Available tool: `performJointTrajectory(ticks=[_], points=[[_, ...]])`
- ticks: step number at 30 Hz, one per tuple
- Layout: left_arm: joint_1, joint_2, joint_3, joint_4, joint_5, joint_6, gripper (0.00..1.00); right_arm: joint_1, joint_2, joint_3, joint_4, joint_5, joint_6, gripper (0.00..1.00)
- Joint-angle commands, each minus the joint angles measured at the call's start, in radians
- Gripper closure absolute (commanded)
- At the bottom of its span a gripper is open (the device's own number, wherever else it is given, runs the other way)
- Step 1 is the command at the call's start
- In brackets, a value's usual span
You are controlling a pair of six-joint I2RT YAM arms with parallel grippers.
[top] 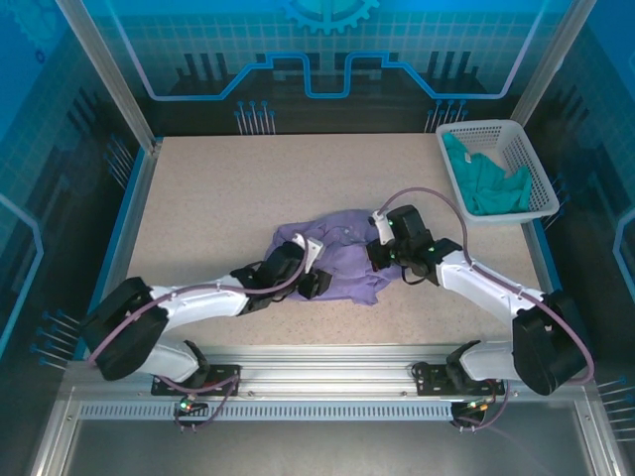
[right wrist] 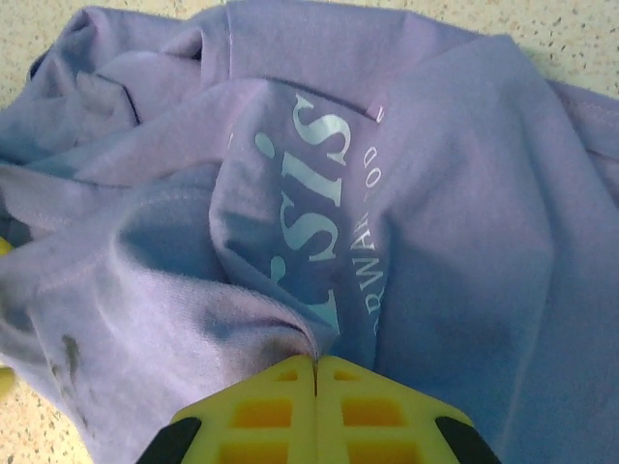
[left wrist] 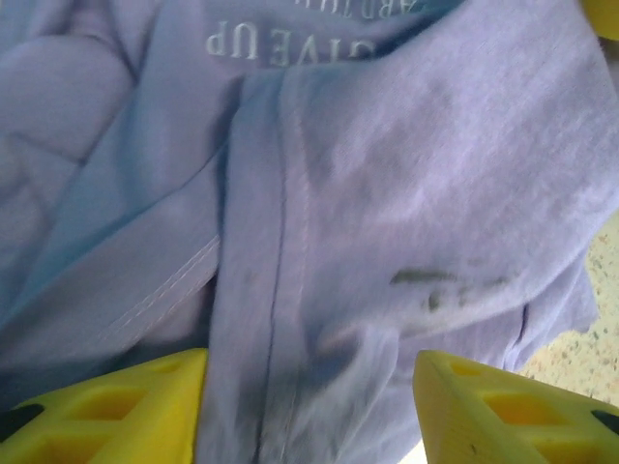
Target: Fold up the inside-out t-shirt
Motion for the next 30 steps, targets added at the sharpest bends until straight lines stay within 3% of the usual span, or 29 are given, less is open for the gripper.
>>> performJointTrajectory(ticks=[1,6,9,13,16,23,30], points=[[-0.008,0.072,0.066,0.007,0.076,0.051,0.50,-0.017,0.041,0.062,0.003,-0.005,0.030,1.00],[-0.008,0.155,0.137,-0.019,0.123,0.063,0.76,-0.021,0.153,0.192,0.009,-0.081,0.052,1.00],[-0.002,0.149,0.154,-0.028,0.151,0.060,1.00,-0.023,0.216,0.293,-0.077,-0.068,0.038,0.91],[0.053,0.083,0.109,-0.003,0.221,-0.034,1.00,-0.034,0.149,0.306,-0.227,0.058,0.009,0.61],[0.085,0.021,0.045,0.045,0.260,-0.088,1.00,-0.026,-0.018,0.176,-0.240,0.048,0.010,0.50],[0.089,-0.018,-0.009,0.082,0.281,-0.134,1.00,0.145,-0.213,-0.144,-0.135,0.004,0.185,0.47],[0.089,-0.055,-0.014,0.089,0.293,-0.144,1.00,0.167,-0.044,-0.215,0.137,0.024,0.285,0.49]])
